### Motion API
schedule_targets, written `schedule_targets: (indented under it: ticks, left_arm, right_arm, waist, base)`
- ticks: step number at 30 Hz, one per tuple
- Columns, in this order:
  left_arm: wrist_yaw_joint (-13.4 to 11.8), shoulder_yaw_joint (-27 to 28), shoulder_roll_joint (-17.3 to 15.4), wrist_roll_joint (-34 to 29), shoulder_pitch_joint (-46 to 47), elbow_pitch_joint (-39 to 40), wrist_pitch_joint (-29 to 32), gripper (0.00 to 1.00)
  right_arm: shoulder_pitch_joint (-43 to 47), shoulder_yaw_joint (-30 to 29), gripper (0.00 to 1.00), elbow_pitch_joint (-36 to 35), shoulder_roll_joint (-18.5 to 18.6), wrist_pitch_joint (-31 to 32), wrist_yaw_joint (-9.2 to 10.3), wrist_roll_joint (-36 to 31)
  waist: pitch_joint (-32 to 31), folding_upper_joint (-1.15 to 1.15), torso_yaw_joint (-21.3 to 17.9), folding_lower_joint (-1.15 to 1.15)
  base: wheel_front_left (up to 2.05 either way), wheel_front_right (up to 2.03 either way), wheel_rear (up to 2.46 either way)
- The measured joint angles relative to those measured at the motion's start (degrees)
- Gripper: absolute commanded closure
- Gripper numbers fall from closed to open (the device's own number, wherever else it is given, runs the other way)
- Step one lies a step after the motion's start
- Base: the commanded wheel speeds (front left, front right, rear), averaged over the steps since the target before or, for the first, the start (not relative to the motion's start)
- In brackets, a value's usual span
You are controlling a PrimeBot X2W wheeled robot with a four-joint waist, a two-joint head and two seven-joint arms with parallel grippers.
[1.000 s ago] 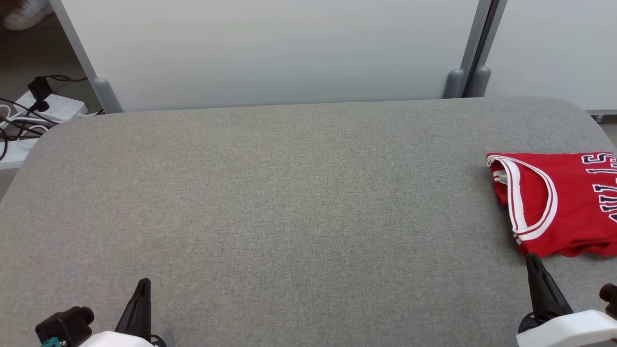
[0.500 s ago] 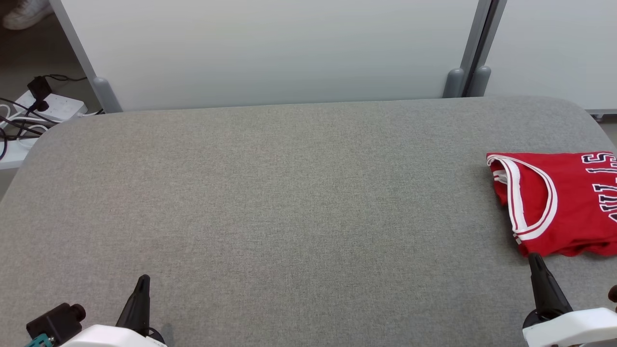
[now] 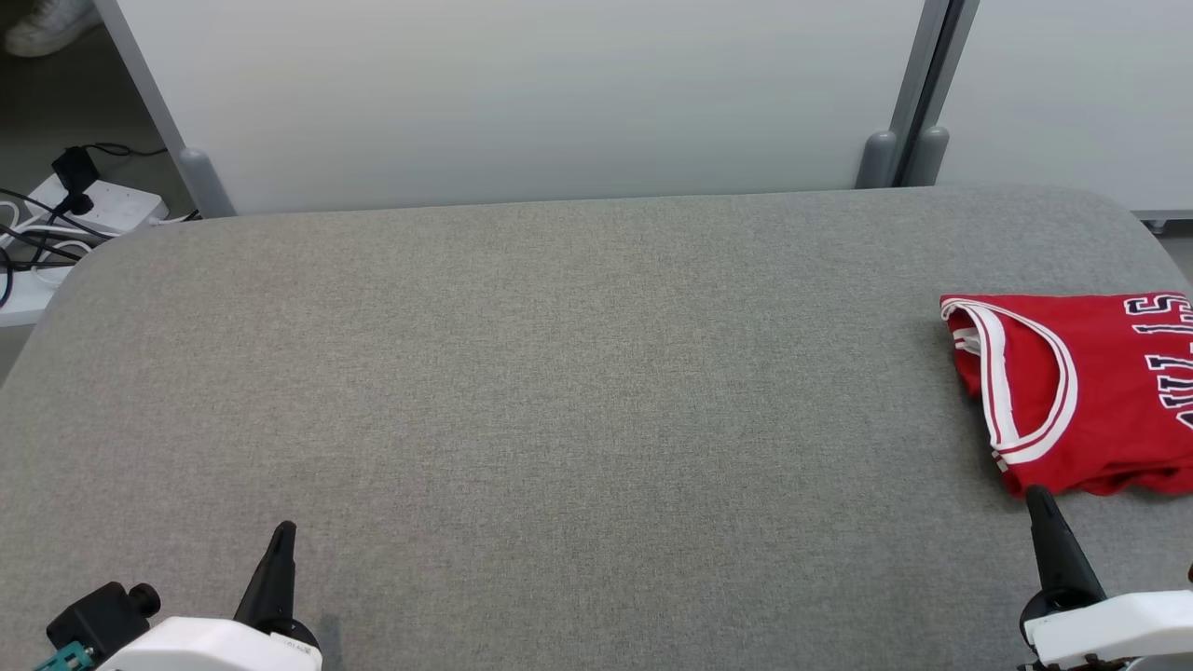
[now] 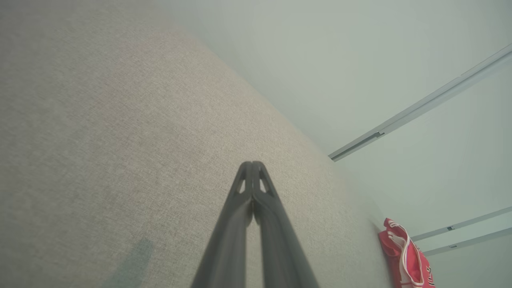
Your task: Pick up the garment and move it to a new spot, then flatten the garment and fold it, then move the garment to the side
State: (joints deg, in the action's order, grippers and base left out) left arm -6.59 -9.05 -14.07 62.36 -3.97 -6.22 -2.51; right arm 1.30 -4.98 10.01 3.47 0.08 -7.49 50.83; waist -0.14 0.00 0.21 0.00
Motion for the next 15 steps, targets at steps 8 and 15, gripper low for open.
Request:
schedule_targets:
  ticks: [8,15]
  left_arm:
    - [1.62,1.57,1.12,3.72,1.17,-1.05,1.03,1.0]
    - [3.09,2.9,2.45,6.9,1.39,-2.09,1.91,1.0]
  right_arm:
    - [-0.82,-0.23,1.0,0.47,-0.12,0.98,0.01,4.91]
    - [-1.12,-0.43,1.0,1.32,-0.23,1.59,0.01,9.49]
  waist:
    - [0.04,0.0,-0.03,0.0]
    - [0.08,0.0,-0.05,0.0]
  base:
    - [0.0,0.0,0.0]
    - [0.0,0.0,0.0]
